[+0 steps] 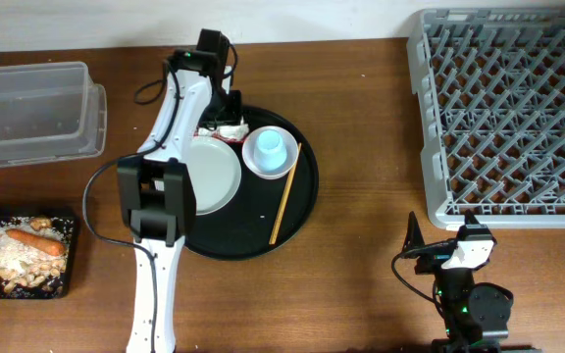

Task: Sort waste into correct bins and load items into the dishwasher rack
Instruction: 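Grasp the crumpled white tissue with the left gripper, then carry the tissue left and drop it into the clear bin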

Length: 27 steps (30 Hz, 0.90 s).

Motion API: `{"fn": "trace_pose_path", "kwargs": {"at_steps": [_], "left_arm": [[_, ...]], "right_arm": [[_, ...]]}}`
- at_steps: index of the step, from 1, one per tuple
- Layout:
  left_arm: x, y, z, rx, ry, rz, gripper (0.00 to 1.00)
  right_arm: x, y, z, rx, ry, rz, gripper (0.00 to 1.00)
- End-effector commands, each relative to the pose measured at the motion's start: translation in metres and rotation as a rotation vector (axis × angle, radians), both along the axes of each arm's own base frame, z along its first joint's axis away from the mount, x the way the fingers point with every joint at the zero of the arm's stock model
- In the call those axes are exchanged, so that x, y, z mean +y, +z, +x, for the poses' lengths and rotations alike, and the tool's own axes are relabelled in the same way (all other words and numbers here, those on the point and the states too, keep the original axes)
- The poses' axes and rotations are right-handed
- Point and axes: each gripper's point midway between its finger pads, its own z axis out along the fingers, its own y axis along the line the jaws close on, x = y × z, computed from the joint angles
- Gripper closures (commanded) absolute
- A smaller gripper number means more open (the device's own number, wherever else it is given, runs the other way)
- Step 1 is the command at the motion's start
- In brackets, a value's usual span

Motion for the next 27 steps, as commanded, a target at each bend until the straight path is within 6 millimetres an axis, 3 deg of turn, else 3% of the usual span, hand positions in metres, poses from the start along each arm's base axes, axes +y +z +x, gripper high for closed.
{"fn": "trace_pose_path", "kwargs": {"at_steps": [1,5,6,7,8,12,15,18,21,23,26,27], "left_arm": [[0.007,-0.004,0.002,-0.001,0.011,0.034,0.58],[0.010,-0.004,0.002,-0.001,0.015,0.052,0.70],[0.010,-0.004,0.002,-0.001,0.015,0.052,0.77],[0.010,-0.004,0.002,-0.001,0.015,0.052,0.94],[0.010,-0.004,0.002,-0.001,0.015,0.052,1.00],[0.010,0.004,0.000,0.002,0.014,0.049,1.00],[0.009,0.038,0.004,-0.039,0.015,0.040,1.00],[0.011,0.105,0.015,-0.170,0.025,0.015,1.00],[0.031,0.155,0.025,-0.294,0.067,0.005,1.00],[0.056,0.180,0.031,-0.358,0.115,0.000,1.00],[0.097,0.189,0.034,-0.382,0.187,0.010,1.00],[0.129,0.189,0.034,-0.381,0.279,0.028,1.00]], "right_arm": [[-0.003,-0.002,0.000,0.003,-0.015,-0.007,0.02],[-0.003,-0.002,0.000,0.003,-0.015,-0.007,0.02],[-0.003,-0.002,0.000,0.003,-0.015,-0.007,0.02],[-0.003,-0.002,0.000,0.003,-0.015,-0.007,0.02],[-0.003,-0.002,0.000,0.003,-0.015,-0.007,0.02],[-0.003,-0.002,0.000,0.003,-0.015,-0.007,0.02],[-0.003,-0.002,0.000,0.003,-0.015,-0.007,0.02],[-0.003,-0.002,0.000,0.003,-0.015,-0.007,0.02],[-0.003,-0.002,0.000,0.003,-0.015,-0.008,0.02],[-0.003,-0.002,0.000,0.003,-0.015,-0.007,0.02],[-0.003,-0.002,0.000,0.003,-0.015,-0.007,0.02],[-0.003,-0.002,0.000,0.003,-0.015,-0.007,0.02]]}}
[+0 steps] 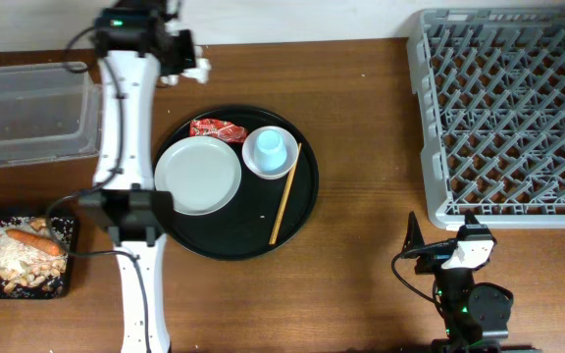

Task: Sort waste into correct bins and load items into the dishwasher rack
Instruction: 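Carry the tissue left and drop it into the clear bin, then reach the left gripper to the red snack wrapper and grasp it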

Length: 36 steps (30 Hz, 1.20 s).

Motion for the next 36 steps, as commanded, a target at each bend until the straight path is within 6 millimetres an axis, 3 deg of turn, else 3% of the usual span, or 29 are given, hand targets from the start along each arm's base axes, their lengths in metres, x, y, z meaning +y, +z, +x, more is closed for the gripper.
{"fn": "trace_pose_path", "kwargs": {"at_steps": [1,6,8,10,13,14,16,17,18,20,22,25,27,29,30,31,36], "left_arm": [[0.095,0.021,-0.005,-0.041,0.273,0.027,1.00],[0.233,0.024,-0.031,-0.063,0.557,0.049,1.00],[0.267,0.025,-0.044,-0.066,0.622,0.052,1.00],[0.295,0.021,-0.057,-0.057,0.676,0.053,0.95],[0.318,0.006,-0.068,-0.024,0.715,0.029,0.88],[0.317,0.001,-0.067,-0.019,0.708,0.004,0.70],[0.312,-0.007,-0.062,-0.016,0.682,-0.057,0.17],[0.308,-0.009,-0.061,-0.012,0.670,-0.081,0.15],[0.304,-0.010,-0.060,-0.010,0.658,-0.102,0.15],[0.278,-0.008,-0.051,-0.017,0.576,-0.244,0.15],[0.233,0.001,-0.043,-0.017,0.411,-0.448,0.15],[0.183,0.010,-0.036,-0.024,0.194,-0.526,0.18],[0.160,0.008,-0.033,-0.016,0.092,-0.492,0.20],[0.113,0.000,-0.025,0.025,-0.004,-0.401,0.20],[0.101,-0.004,-0.023,0.042,-0.017,-0.354,0.27],[0.093,-0.006,-0.022,0.051,-0.024,-0.324,0.33],[0.041,-0.023,-0.024,0.147,0.105,-0.130,0.34]], "right_arm": [[-0.003,-0.002,0.000,0.003,-0.015,-0.007,0.02],[-0.003,-0.002,0.000,0.003,-0.015,-0.007,0.02],[-0.003,-0.002,0.000,0.003,-0.015,-0.007,0.02],[-0.003,-0.002,0.000,0.003,-0.015,-0.007,0.02],[-0.003,-0.002,0.000,0.003,-0.015,-0.007,0.02],[-0.003,-0.002,0.000,0.003,-0.015,-0.007,0.02],[-0.003,-0.002,0.000,0.003,-0.015,-0.007,0.02],[-0.003,-0.002,0.000,0.003,-0.015,-0.007,0.02],[-0.003,-0.002,0.000,0.003,-0.015,-0.007,0.02],[-0.003,-0.002,0.000,0.003,-0.015,-0.007,0.02],[-0.003,-0.002,0.000,0.003,-0.015,-0.007,0.02],[-0.003,-0.002,0.000,0.003,-0.015,-0.007,0.02],[-0.003,-0.002,0.000,0.003,-0.015,-0.007,0.02],[-0.003,-0.002,0.000,0.003,-0.015,-0.007,0.02],[-0.003,-0.002,0.000,0.003,-0.015,-0.007,0.02],[-0.003,-0.002,0.000,0.003,-0.015,-0.007,0.02],[-0.003,-0.002,0.000,0.003,-0.015,-0.007,0.02]]}}
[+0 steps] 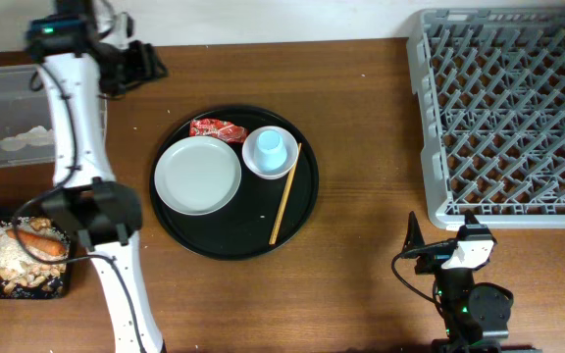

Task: Sort waste into correct bins and load items into the dishwasher rack
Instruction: 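Reach the left gripper to the red snack wrapper and grasp it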

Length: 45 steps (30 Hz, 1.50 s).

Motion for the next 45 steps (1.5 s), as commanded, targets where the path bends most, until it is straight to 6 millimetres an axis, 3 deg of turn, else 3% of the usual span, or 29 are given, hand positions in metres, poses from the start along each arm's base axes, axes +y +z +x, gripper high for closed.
{"fn": "trace_pose_path", "kwargs": {"at_steps": [1,6,8,11,13,23,37,40,45], "left_arm": [[-0.009,-0.001,-0.009,0.061,0.152,0.158,0.34],[-0.064,-0.037,-0.018,0.174,0.334,0.169,0.39],[-0.086,-0.062,-0.020,0.215,0.381,0.145,0.39],[-0.117,-0.098,-0.020,0.239,0.340,0.117,0.42],[-0.126,-0.117,-0.018,0.234,0.328,0.115,0.45],[-0.118,-0.127,-0.014,0.249,0.576,0.071,0.52],[-0.110,-0.139,-0.015,0.245,0.631,0.103,0.53],[-0.105,-0.138,-0.014,0.231,0.641,0.127,0.59],[-0.105,-0.138,-0.014,0.231,0.641,0.127,0.59]], "right_arm": [[-0.003,-0.002,0.000,0.003,-0.015,-0.007,0.02],[-0.003,-0.002,0.000,0.003,-0.015,-0.007,0.02],[-0.003,-0.002,0.000,0.003,-0.015,-0.007,0.02],[-0.003,-0.002,0.000,0.003,-0.015,-0.007,0.02],[-0.003,-0.002,0.000,0.003,-0.015,-0.007,0.02],[-0.003,-0.002,0.000,0.003,-0.015,-0.007,0.02],[-0.003,-0.002,0.000,0.003,-0.015,-0.007,0.02],[-0.003,-0.002,0.000,0.003,-0.015,-0.007,0.02],[-0.003,-0.002,0.000,0.003,-0.015,-0.007,0.02]]}}
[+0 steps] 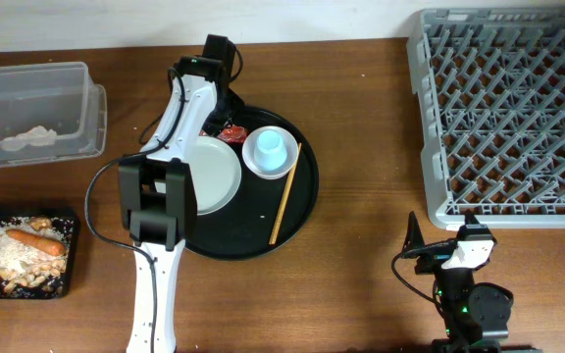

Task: Sort waste into correct bins and load items into the dishwasher rack
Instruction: 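Reach the left gripper to the red snack wrapper and grasp it, then carry the red wrapper left and drop it into the clear bin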

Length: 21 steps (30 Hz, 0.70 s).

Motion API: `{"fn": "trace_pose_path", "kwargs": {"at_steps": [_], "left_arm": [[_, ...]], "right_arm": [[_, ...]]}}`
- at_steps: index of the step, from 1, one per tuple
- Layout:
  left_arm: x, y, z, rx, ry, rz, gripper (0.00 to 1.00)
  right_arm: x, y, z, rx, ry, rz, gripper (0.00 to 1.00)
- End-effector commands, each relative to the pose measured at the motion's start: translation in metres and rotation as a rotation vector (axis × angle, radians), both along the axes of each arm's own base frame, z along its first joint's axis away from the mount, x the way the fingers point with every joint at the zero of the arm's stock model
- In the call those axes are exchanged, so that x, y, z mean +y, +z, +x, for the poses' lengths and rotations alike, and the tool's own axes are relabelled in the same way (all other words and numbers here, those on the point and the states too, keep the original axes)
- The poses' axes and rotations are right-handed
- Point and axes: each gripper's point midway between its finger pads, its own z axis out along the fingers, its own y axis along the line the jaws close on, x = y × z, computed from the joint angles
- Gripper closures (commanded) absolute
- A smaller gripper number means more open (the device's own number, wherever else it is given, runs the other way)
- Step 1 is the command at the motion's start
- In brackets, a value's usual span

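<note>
My left gripper (221, 120) reaches down onto the back left of the black round tray (302, 211), right at a red wrapper (233, 133) that its wrist partly covers. The fingers are hidden, so open or shut cannot be told. On the tray lie a white plate (214, 176), a light blue cup (269, 152) upside down, and a wooden chopstick (284, 196). A white crumpled scrap (27, 137) lies in the clear plastic bin (81, 98) at the far left. My right gripper (413, 235) rests shut, holding nothing, at the front right.
The grey dishwasher rack (503, 113) fills the back right. A black tray with food scraps and a carrot (23, 250) sits at the front left. The left arm stretches from the front edge across the tray's left side.
My left gripper has moved from over the clear bin at the far left back to the tray, and is now at the red wrapper. The white scrap stays in the bin.
My left gripper was first down at the tray's back beside the red wrapper, on something white. Then it was up behind the tray's left with that white scrap. Then it was at the clear bin, the scrap lying inside. Now it is at the wrapper.
</note>
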Motion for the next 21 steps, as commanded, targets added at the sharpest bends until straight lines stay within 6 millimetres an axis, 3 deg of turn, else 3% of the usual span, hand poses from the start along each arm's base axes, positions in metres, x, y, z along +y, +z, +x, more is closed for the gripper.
{"fn": "trace_pose_path", "kwargs": {"at_steps": [1,10,18,21], "left_arm": [[0.004,0.009,0.001,-0.020,0.018,0.014,0.59],[0.006,-0.004,-0.009,0.021,0.019,0.024,0.60],[0.006,-0.003,-0.008,0.020,0.018,0.017,0.99],[0.003,0.008,-0.002,-0.008,0.002,0.008,0.99]], "right_arm": [[-0.003,-0.002,0.000,0.003,-0.015,-0.007,0.02],[-0.003,-0.002,0.000,0.003,-0.015,-0.007,0.02],[-0.003,-0.002,0.000,0.003,-0.015,-0.007,0.02],[-0.003,-0.002,0.000,0.003,-0.015,-0.008,0.02]]}}
